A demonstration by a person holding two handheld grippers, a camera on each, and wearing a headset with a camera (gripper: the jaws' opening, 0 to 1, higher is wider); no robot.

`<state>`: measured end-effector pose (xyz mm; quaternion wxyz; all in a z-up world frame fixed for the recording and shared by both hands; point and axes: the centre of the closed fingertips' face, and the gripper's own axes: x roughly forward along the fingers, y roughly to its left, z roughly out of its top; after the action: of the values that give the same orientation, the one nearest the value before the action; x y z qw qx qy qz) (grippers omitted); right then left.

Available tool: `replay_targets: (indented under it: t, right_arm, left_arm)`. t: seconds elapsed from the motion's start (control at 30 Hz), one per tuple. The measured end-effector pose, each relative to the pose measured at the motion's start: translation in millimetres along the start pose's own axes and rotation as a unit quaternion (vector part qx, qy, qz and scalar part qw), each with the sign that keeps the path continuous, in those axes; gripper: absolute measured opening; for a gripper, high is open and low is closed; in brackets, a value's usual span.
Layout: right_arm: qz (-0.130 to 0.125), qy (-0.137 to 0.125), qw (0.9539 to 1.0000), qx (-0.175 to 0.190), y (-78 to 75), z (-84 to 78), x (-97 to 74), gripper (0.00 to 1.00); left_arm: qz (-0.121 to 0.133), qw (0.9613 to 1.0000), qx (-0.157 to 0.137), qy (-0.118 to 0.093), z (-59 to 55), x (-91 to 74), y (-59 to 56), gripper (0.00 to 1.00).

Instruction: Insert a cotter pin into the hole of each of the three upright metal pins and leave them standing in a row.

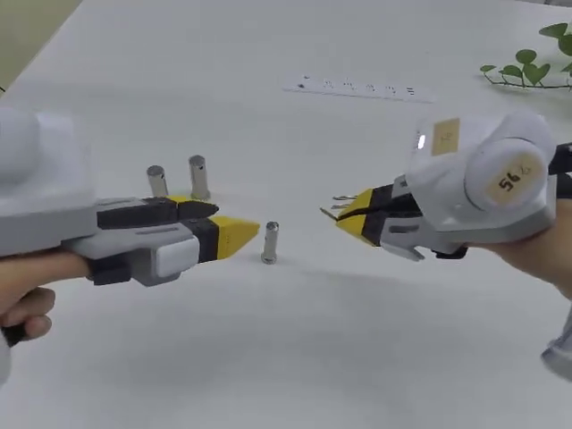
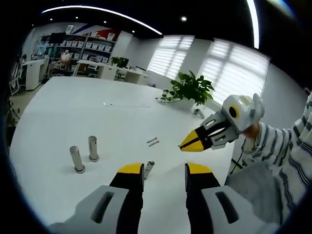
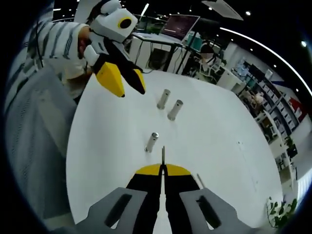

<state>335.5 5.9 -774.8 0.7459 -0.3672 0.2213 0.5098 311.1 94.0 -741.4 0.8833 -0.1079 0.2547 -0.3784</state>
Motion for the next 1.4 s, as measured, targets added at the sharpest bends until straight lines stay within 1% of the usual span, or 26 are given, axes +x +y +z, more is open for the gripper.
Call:
replay_targets:
  t: [0.1, 0.13, 0.23, 0.27, 0.33, 0.47, 0.53, 0.6, 0.67, 0.73, 1.0, 1.1, 1.23, 1.4]
  right_arm:
    - [-0.004, -0.007, 0.9999, -0.014, 1.9, 5.7, -1.7, 0.02]
    - [-0.009, -0.010, 0.9998, -0.017, 1.7, 8.0, -2.2, 0.02]
    - [-0.015, -0.018, 0.9993, -0.030, 3.2, 13.4, -2.9, 0.02]
    - [-0.014, -0.023, 0.9990, -0.036, 5.1, 15.8, -2.4, 0.02]
    - [-0.013, -0.024, 0.9986, -0.046, 8.2, 16.9, -0.6, 0.02]
    - [-0.006, -0.030, 0.9983, -0.049, 16.6, 19.7, 2.3, 0.02]
    - [-0.006, -0.032, 0.9981, -0.052, 18.5, 20.9, 2.7, 0.02]
    - [-0.008, -0.036, 0.9979, -0.053, 20.0, 23.3, 2.7, 0.02]
    - [-0.008, -0.047, 0.9972, -0.058, 22.6, 27.6, 2.2, 0.02]
    - [-0.010, -0.048, 0.9968, -0.063, 24.2, 28.3, 2.6, 0.02]
    - [-0.011, -0.057, 0.9959, -0.070, 29.0, 31.4, 2.2, 0.02]
    - [-0.011, -0.056, 0.9959, -0.070, 30.1, 31.0, 2.6, 0.02]
    - [-0.012, -0.057, 0.9955, -0.074, 32.3, 31.8, 2.6, 0.02]
    - [-0.010, -0.055, 0.9951, -0.081, 34.7, 31.0, 2.9, 0.02]
  left_arm:
    - [-0.004, 0.9999, 0.008, 0.006, 0.7, 2.9, -1.8, 0.31]
    - [-0.006, 0.9999, 0.013, 0.008, 1.2, 4.5, -2.9, 0.30]
    - [-0.015, 0.9998, 0.010, 0.011, 2.5, 9.1, -6.1, 0.28]
    - [-0.019, 0.9997, 0.007, 0.011, 2.9, 11.3, -7.6, 0.27]
    - [-0.022, 0.9997, 0.005, 0.014, 2.4, 15.0, -8.5, 0.26]
    - [-0.029, 0.9992, 0.007, 0.026, -1.5, 23.4, -12.2, 0.25]
    - [-0.036, 0.9988, 0.000, 0.032, -4.1, 26.2, -14.9, 0.23]
    - [-0.048, 0.9980, -0.015, 0.040, -6.8, 28.1, -19.1, 0.19]
    - [-0.064, 0.9964, -0.025, 0.050, -10.3, 29.1, -25.0, 0.13]
    - [-0.068, 0.9962, -0.023, 0.049, -10.4, 30.0, -27.1, 0.08]
    - [-0.075, 0.9951, -0.035, 0.054, -13.1, 34.0, -29.7, 0.07]
    - [-0.079, 0.9947, -0.035, 0.055, -14.5, 35.9, -31.7, 0.03]
    - [-0.086, 0.9938, -0.040, 0.058, -17.0, 37.8, -34.6, 0.03]
    - [-0.086, 0.9934, -0.038, 0.065, -20.7, 39.3, -35.9, 0.02]
